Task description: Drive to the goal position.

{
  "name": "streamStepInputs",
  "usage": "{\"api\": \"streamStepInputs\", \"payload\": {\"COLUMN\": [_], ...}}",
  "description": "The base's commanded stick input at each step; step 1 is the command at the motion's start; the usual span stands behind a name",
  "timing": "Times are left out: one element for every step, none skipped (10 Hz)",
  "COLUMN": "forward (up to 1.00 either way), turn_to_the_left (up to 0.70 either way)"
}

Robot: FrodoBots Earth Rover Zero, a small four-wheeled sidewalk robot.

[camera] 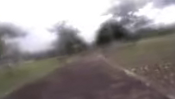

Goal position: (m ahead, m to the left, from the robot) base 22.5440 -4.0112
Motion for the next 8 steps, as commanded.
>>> {"api": "streamStepInputs", "payload": {"forward": [0.7,0.7,0.7,0.7,0.7,0.7,0.7,0.7], "turn_to_the_left": [0.0,0.0,0.0,0.0,0.0,0.0,0.0,0.0]}}
